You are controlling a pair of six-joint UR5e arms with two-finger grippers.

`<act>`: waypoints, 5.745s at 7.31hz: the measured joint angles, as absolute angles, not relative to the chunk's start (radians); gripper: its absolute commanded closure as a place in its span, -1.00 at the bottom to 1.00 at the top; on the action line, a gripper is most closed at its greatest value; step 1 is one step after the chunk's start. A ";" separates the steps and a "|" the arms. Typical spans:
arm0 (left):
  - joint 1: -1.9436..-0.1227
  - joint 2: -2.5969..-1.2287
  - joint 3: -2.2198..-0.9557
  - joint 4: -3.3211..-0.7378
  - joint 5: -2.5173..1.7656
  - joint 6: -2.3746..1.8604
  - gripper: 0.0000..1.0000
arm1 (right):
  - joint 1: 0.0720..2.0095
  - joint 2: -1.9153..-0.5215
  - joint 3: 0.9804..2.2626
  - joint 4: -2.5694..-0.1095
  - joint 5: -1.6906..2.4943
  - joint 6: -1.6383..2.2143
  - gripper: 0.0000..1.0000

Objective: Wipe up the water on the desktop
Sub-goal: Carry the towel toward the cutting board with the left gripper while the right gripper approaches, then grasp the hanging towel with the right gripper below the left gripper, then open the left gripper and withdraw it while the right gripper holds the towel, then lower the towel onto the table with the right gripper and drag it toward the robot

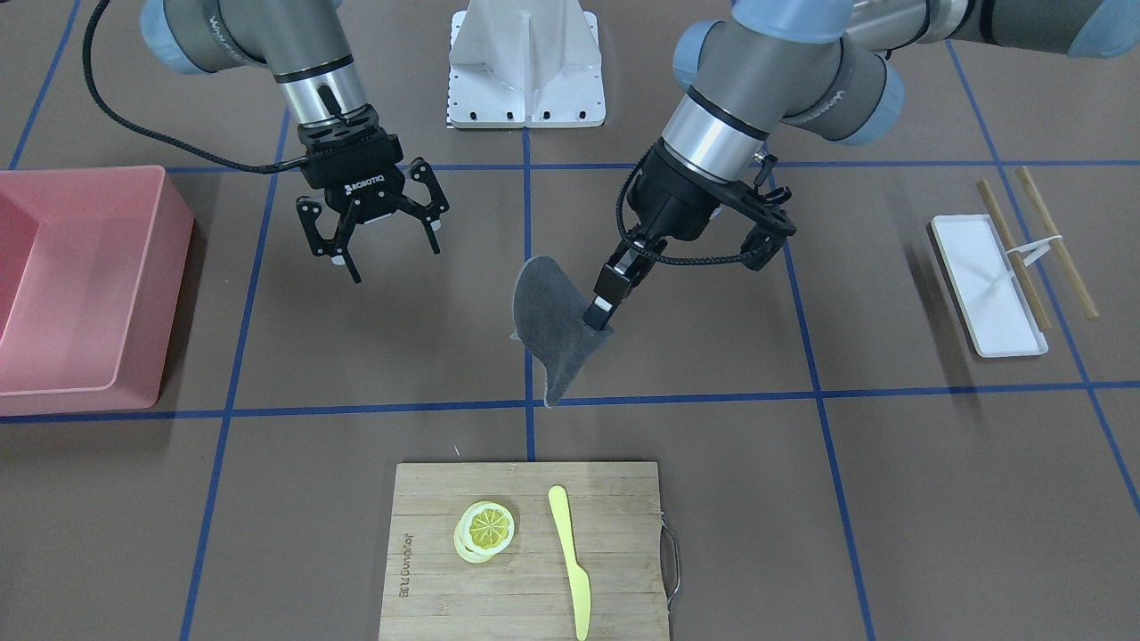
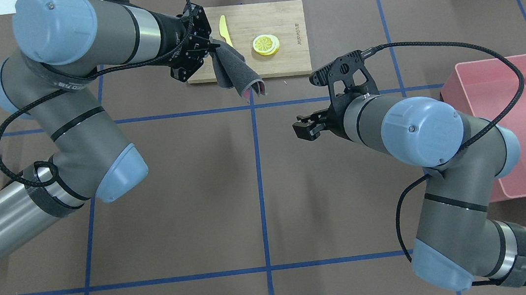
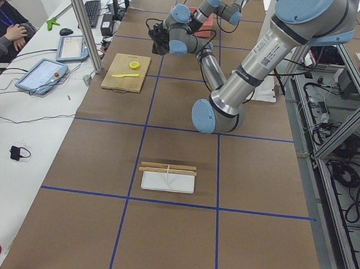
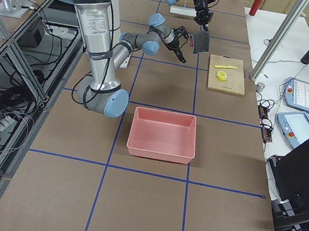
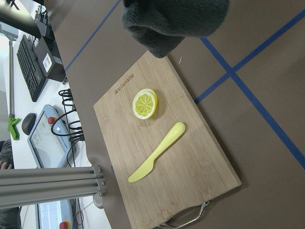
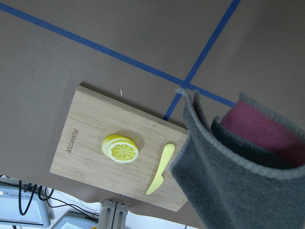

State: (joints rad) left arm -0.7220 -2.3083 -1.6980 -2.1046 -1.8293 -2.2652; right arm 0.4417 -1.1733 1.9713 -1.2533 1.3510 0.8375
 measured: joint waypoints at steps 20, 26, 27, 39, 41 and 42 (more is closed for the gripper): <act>-0.610 -2.305 -1.788 -2.110 -1.830 -2.261 0.38 | 0.408 -1.164 1.991 -1.252 1.282 0.818 1.00; -0.710 -2.188 -1.793 -2.097 -1.845 -1.944 -0.98 | 0.417 -1.166 2.006 -1.260 1.281 0.805 1.00; -0.745 -2.154 -1.792 -2.084 -1.877 -1.854 -0.98 | 0.422 -1.166 2.005 -1.264 1.281 0.805 1.00; -1.470 -1.768 -1.656 -1.618 -2.280 0.004 -0.98 | 0.489 -1.203 1.999 -1.401 1.284 0.785 1.00; -1.619 -1.757 -1.456 -1.612 -2.358 0.241 -0.98 | 0.521 -1.203 1.999 -1.456 1.308 0.761 1.00; -1.650 -1.740 -1.385 -1.617 -2.358 0.304 -0.98 | 0.545 -1.203 1.999 -1.484 1.343 0.740 1.00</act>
State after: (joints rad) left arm -1.6502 -1.7398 -1.3855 -1.6168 -2.3581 0.3037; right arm 0.5450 -1.2032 1.9988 -1.4839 1.3435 0.7405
